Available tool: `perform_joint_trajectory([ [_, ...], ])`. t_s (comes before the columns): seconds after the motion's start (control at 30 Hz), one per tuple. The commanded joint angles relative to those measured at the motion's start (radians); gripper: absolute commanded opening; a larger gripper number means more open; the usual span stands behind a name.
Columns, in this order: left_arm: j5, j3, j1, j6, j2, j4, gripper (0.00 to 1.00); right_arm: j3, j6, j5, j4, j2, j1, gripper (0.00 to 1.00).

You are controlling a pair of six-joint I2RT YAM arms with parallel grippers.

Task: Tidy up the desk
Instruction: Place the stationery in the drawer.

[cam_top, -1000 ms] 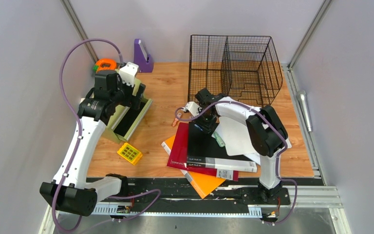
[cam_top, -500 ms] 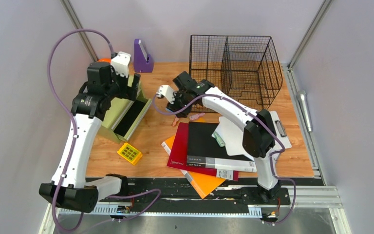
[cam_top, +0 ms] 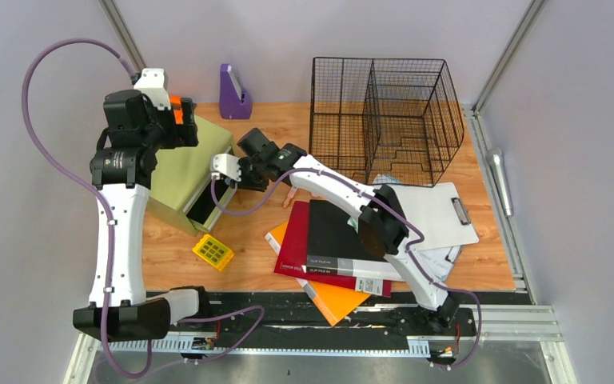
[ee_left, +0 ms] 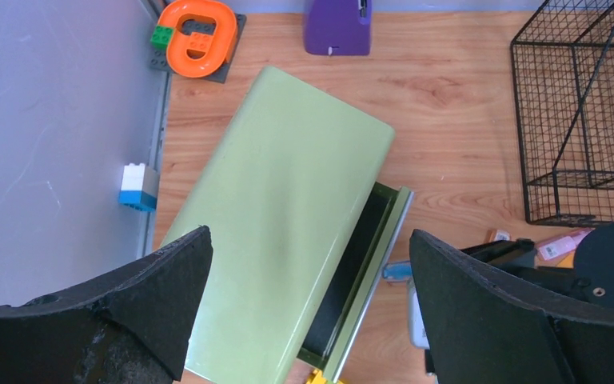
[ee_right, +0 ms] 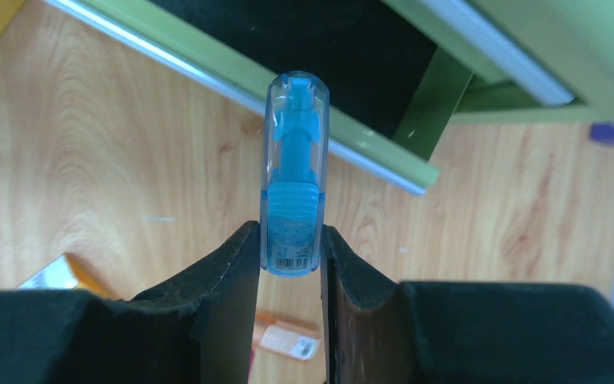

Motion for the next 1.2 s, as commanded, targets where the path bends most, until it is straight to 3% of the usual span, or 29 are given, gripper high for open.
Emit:
perform_joint_trajectory([
  [0.0,0.03,0.014,0.017,-0.029,-0.017,0.01,1.0,0.015,-0.162,0.064,0.172,0.006,0.026,0.05],
  [0.4,0.047,-0.023,0.039,-0.024,-0.027,0.03,1.0,-0.016,-0.383,0.121,0.292,0.045,0.077,0.1],
  [0.63,0.052,-0.035,0.05,-0.016,-0.032,0.03,1.0,-0.119,-0.551,0.14,0.437,0.044,0.093,0.14],
  [1.07,0.063,-0.05,0.06,-0.017,-0.032,0.033,1.0,-0.136,-0.562,0.177,0.517,0.044,0.103,0.55],
  [1.17,0.069,-0.051,0.06,-0.021,-0.031,0.035,1.0,-0.149,-0.559,0.191,0.526,0.034,0.104,0.58],
])
